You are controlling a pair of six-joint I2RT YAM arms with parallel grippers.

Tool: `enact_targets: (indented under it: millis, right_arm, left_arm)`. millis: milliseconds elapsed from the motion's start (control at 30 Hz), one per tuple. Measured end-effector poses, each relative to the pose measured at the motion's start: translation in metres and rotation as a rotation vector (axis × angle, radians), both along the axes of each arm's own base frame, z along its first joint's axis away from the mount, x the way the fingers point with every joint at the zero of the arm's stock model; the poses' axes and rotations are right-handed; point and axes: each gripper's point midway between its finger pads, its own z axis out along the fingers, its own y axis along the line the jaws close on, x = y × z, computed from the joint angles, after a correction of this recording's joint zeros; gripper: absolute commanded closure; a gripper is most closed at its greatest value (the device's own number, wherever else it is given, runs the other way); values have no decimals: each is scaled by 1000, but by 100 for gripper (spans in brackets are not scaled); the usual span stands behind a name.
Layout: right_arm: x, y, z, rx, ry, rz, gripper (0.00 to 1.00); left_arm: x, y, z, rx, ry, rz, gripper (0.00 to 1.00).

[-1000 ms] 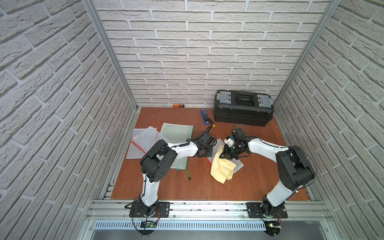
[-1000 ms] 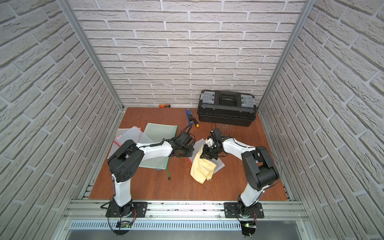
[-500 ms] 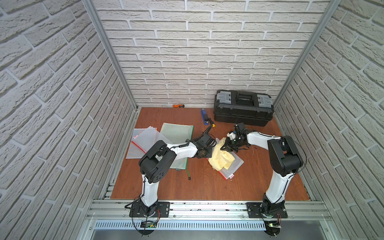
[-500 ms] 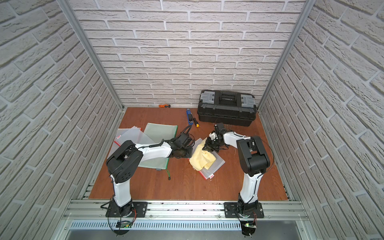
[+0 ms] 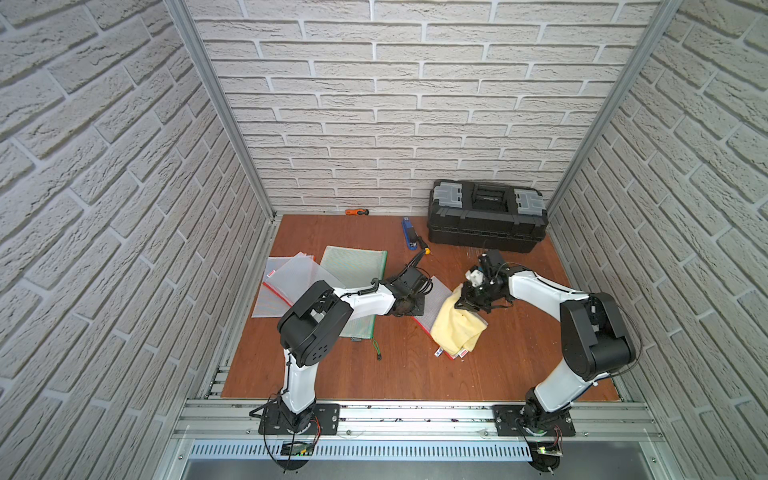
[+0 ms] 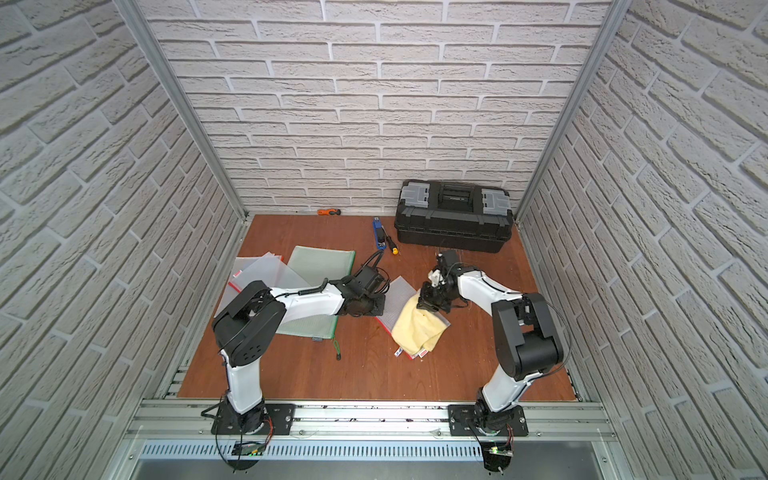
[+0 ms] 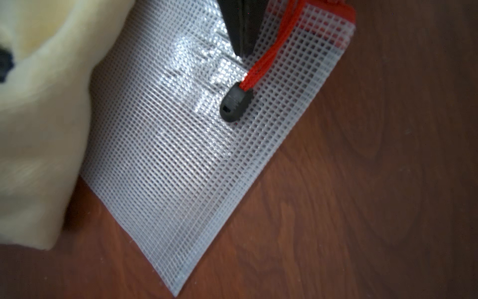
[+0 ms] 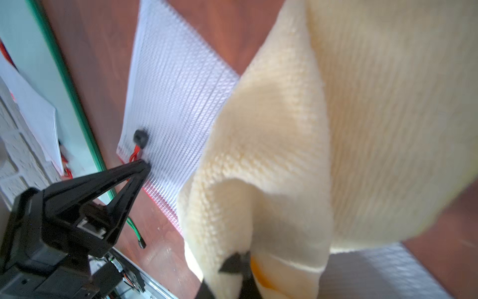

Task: Wipe the document bag
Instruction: Wipe the dirt from the document bag.

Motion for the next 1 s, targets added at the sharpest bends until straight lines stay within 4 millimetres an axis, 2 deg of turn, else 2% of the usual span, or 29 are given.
enact_targets:
  millis: [100, 133, 267, 400, 633, 700, 800, 867, 1000]
  right_arm:
    - [9, 36, -3, 30, -11, 70, 98]
    - [12, 42, -7, 36, -6, 76, 98]
    - [16, 37, -24, 24, 31, 46, 98]
    - [16, 17, -28, 28, 30, -3, 98]
    - [-32, -60, -36, 81, 82, -196, 98]
    - [-43, -71, -35, 80, 82, -229, 98]
    - [-54, -64, -36, 112, 88, -237, 98]
    - [-53, -53, -35, 123, 93, -225, 98]
    - [-35, -6, -26, 117, 77, -108, 98]
  left_arm:
    - [0, 0, 0, 0, 1, 3, 100]
    - [0, 0, 0, 0, 1, 3, 100]
    - [-2, 0, 0, 5, 2, 3, 100]
    - [-4, 1, 0, 13, 9, 1, 100]
    - [-6, 1, 0, 15, 12, -4, 100]
    - [-6, 0, 0, 16, 13, -6, 100]
    - [-6, 0, 0, 24, 19, -7, 100]
    - [-6, 1, 0, 27, 21, -7, 100]
    - [-6, 0, 0, 33, 28, -7, 100]
